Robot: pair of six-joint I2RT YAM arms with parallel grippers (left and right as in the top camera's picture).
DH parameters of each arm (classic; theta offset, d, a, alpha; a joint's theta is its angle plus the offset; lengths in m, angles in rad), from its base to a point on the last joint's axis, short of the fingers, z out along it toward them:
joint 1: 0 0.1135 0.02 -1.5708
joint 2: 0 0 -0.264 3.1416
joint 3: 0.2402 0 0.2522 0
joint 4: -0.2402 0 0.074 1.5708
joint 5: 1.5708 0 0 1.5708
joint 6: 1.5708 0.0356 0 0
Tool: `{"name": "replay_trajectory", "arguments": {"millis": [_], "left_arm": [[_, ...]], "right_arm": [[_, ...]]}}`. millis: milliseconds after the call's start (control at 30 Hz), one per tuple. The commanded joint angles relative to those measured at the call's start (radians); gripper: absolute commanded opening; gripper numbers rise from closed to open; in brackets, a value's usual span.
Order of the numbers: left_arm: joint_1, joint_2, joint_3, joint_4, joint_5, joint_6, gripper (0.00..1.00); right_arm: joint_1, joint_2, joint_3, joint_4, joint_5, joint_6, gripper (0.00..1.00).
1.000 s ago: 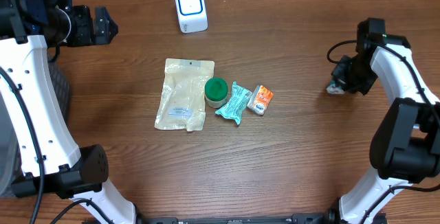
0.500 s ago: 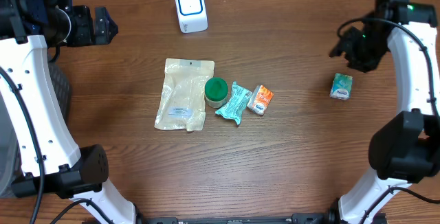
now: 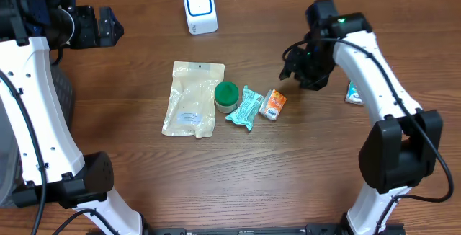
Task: Scan the item barcode
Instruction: 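Move the right gripper back over the orange box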
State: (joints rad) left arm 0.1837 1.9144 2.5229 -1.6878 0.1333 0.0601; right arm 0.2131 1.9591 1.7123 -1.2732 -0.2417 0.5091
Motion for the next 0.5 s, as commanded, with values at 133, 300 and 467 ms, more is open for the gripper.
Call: {"name": "replay_trajectory", "arguments": {"millis": [133, 300, 467], "left_arm": [[0.004, 0.002, -0.001, -0.002, -0.003, 0.015, 0.99], [0.004, 0.002, -0.001, -0.002, -0.003, 0.015, 0.99], [0.004, 0.002, -0.001, -0.002, -0.003, 0.015, 1.0]], "right_arm": [[0.109, -0.004, -0.013, 0.031, 0.112, 0.124, 0.51], [0.174, -0.004, -0.013, 0.038, 0.205, 0.18, 0.5], [0.187, -0.004, -0.013, 0.035, 0.203, 0.18, 0.49]]}}
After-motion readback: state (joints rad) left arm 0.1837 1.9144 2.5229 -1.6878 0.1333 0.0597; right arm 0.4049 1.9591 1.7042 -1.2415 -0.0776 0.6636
